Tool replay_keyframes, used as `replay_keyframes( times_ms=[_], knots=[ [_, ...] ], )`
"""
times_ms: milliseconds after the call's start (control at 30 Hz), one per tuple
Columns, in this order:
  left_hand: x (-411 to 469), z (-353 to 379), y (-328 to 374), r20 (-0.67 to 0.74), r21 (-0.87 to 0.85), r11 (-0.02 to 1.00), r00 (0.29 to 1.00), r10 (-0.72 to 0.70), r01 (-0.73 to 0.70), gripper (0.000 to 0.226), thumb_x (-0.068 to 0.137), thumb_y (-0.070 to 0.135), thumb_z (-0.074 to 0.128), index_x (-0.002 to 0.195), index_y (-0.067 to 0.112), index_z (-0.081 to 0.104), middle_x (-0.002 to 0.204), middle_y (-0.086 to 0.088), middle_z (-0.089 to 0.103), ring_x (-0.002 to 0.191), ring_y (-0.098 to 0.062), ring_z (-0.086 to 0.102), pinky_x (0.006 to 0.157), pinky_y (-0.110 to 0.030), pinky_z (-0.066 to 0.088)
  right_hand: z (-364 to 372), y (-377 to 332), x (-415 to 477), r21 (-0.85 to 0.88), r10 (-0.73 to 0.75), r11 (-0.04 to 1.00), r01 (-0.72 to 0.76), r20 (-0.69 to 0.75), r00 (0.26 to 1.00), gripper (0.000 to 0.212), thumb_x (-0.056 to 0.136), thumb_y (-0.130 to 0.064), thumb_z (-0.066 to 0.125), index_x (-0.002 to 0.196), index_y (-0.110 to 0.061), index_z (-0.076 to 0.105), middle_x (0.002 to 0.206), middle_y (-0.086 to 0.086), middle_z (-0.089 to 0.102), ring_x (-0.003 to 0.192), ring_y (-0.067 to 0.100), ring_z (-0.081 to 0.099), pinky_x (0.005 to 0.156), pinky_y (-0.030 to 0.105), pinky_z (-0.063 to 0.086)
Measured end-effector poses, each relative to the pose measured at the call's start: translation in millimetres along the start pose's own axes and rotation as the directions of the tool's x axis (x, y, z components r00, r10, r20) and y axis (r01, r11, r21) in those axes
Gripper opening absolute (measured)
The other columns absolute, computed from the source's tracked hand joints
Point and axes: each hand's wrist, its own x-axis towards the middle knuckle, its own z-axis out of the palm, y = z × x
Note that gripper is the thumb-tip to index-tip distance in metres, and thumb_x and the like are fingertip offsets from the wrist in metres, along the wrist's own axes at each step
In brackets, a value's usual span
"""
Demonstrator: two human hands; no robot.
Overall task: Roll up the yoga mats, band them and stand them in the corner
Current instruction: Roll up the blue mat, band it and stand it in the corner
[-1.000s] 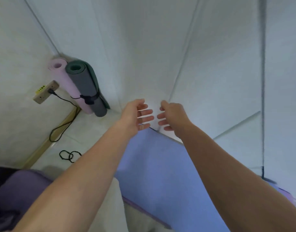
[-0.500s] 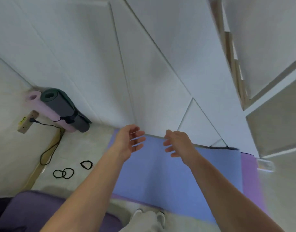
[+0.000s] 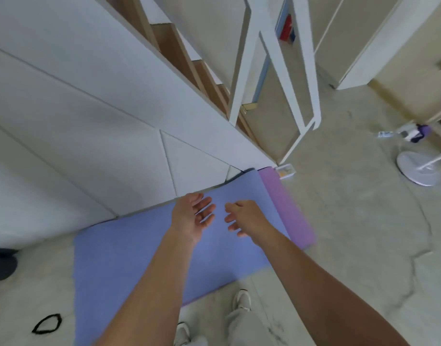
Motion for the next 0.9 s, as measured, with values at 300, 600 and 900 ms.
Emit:
replay_keyframes(
  times_ms=[300, 600, 900],
  knots=[
    [52.3, 149.8, -83.0, -0.074, 0.270, 0.963, 0.997, 0.035, -0.014, 0.012, 0.096, 0.015, 0.056, 0.100, 0.010, 0.066, 0.090, -0.007, 0.072, 0.073, -0.023, 0.067, 0.067, -0.032, 0.050, -141.3, 86.2, 97.4, 0.075, 0.108, 0.992, -0.105, -0.030, 0.994, 0.018, 0.097, -0.028, 0.057, 0.095, -0.012, 0.063, 0.080, 0.006, 0.065, 0.058, 0.021, 0.059, 0.052, 0.023, 0.038],
    [202.2, 237.0, -166.1, -0.181, 0.453, 0.891, 0.977, 0.111, -0.017, 0.010, 0.097, 0.017, 0.057, 0.102, 0.014, 0.065, 0.091, -0.005, 0.071, 0.070, -0.020, 0.066, 0.069, -0.030, 0.049, -264.6, 219.3, 294.4, 0.050, 0.276, 0.960, -0.275, -0.001, 0.961, 0.012, 0.098, -0.021, 0.061, 0.092, -0.011, 0.062, 0.079, 0.007, 0.063, 0.061, 0.022, 0.058, 0.057, 0.029, 0.044],
    [448.7, 218.9, -315.7, -0.190, 0.463, 0.886, 0.975, 0.119, -0.018, 0.013, 0.096, 0.014, 0.057, 0.103, 0.013, 0.068, 0.087, -0.002, 0.073, 0.070, -0.018, 0.069, 0.066, -0.030, 0.050, -244.4, 427.7, 545.6, -0.105, 0.329, 0.937, -0.332, -0.047, 0.943, 0.025, 0.086, -0.030, 0.069, 0.099, -0.009, 0.062, 0.089, 0.010, 0.059, 0.078, 0.026, 0.060, 0.069, 0.038, 0.048]
  ],
)
